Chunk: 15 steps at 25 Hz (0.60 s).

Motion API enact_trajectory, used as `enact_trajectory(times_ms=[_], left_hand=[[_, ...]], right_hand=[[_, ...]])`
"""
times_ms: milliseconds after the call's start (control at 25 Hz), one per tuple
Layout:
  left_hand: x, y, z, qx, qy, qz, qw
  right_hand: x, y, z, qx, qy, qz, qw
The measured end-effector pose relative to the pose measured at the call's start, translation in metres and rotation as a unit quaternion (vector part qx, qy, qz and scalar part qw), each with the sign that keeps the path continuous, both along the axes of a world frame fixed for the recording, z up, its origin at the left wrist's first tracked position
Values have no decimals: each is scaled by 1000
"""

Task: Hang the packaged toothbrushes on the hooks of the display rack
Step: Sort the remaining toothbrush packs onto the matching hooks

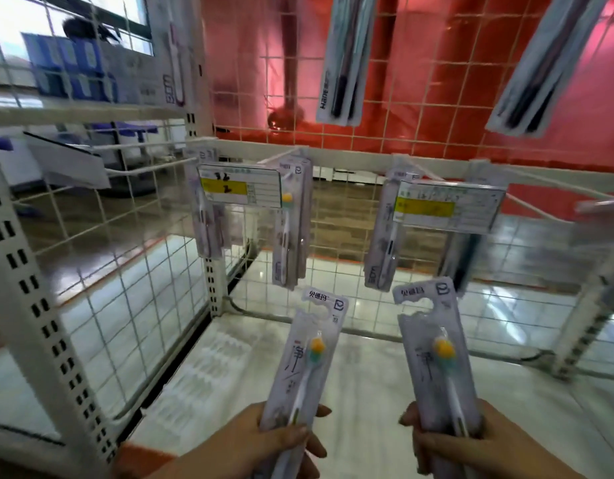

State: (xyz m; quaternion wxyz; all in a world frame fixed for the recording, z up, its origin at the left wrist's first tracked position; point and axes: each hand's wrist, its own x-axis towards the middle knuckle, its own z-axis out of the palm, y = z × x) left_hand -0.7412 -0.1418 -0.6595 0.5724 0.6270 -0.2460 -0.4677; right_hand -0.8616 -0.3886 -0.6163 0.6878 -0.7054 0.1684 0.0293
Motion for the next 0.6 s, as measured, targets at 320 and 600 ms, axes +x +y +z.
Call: enact_trajectory(times_ms=[320, 600], left_hand=[[29, -29, 36, -53, -49, 190, 979], [97, -63, 75, -91, -166, 229, 955]], right_hand=[[33, 10, 1, -38, 15, 77, 996], [84, 10, 2, 13, -20, 53, 998]])
